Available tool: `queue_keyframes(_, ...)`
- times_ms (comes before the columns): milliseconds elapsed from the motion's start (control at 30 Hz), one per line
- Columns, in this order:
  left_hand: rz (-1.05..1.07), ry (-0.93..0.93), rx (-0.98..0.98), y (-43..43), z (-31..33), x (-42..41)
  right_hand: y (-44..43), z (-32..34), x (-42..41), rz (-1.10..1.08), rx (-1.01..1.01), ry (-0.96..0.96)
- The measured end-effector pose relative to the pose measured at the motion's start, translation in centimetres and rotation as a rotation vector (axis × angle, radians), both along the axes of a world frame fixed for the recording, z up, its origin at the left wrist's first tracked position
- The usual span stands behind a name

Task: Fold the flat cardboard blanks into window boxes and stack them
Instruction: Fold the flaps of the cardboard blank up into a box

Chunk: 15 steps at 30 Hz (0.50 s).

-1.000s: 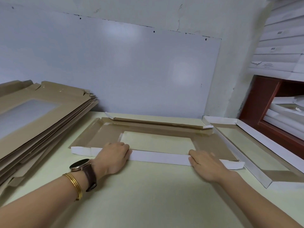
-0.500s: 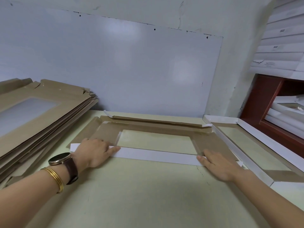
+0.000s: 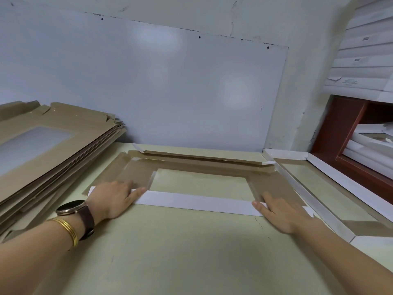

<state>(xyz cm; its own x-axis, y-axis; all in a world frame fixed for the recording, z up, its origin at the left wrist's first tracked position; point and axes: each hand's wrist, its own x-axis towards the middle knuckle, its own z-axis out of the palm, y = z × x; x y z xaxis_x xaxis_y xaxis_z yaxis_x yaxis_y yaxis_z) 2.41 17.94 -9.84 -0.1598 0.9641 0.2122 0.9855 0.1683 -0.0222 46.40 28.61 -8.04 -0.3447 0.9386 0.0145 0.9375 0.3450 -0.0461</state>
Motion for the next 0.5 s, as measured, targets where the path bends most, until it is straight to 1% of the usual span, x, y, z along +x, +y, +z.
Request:
queue_keyframes(67, 0.017, 0.03, 0.075, 0.2, -0.5, 0.4, 0.0, -0.2, -0.2, 0.004, 0.027, -0.016)
queue_keyframes(133, 0.013, 0.058, 0.112, 0.3, -0.8, 1.1, 0.0, -0.5, -0.6, 0.005, 0.05, -0.091)
queue_keyframes(200, -0.092, 0.047, 0.126, 0.6, -0.8, 2.3, 0.0, -1.0, -1.2, 0.02, 0.056, -0.122)
queue_keyframes(233, -0.172, -0.002, 0.134, 0.7, -0.8, 3.0, -0.1, -1.2, -1.7, 0.036, 0.06, -0.09)
queue_keyframes(300, -0.312, -0.165, 0.115, 0.9, -0.6, 4.8, -0.6, -1.5, -3.0, 0.092, 0.081, 0.008)
queue_keyframes(367, -0.399, -0.266, 0.072, 1.2, -0.2, 7.0, -1.2, -1.7, -4.8, 0.159, 0.087, 0.075)
queue_keyframes(400, -0.397, -0.258, 0.043, 1.4, -0.2, 8.4, -1.7, -1.7, -5.9, 0.193, 0.081, 0.09)
queue_keyframes(500, -0.29, -0.216, -0.066, 2.5, -0.4, 11.9, -3.2, -2.1, -10.1, 0.288, 0.058, 0.103)
